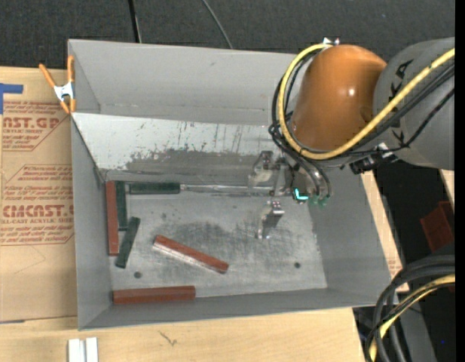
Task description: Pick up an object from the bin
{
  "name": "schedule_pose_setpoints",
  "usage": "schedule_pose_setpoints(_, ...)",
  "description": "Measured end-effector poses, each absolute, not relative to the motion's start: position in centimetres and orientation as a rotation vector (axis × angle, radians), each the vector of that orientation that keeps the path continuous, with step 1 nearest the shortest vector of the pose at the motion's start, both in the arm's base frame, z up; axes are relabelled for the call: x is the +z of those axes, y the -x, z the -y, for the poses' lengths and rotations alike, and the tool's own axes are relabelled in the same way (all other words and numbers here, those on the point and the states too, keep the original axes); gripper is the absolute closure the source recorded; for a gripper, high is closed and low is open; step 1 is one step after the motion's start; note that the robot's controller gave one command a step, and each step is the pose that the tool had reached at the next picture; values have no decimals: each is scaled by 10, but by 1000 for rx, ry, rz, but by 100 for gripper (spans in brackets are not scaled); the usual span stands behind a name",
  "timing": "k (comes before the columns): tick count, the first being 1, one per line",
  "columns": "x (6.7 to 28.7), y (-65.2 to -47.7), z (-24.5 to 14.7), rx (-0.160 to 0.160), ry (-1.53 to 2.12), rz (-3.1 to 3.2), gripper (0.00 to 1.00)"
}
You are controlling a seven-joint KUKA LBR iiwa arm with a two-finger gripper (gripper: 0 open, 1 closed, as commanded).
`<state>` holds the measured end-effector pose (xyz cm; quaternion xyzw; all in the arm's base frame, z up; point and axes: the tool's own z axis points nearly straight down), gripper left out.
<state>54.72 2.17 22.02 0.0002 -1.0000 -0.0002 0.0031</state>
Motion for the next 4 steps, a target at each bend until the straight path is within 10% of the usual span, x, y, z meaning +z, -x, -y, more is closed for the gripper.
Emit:
schedule_pose_setpoints(1, 224, -549, -22, -1, 0, 3143, 0)
schedule_pose_setpoints(2, 166, -535, -43, -2, 3, 3148, 0)
schedule_pose_setpoints(3, 82, -528, -70, -2, -101, 3142, 100)
schedule_pose_setpoints(4, 82, -528, -70, -2, -101, 3142, 100)
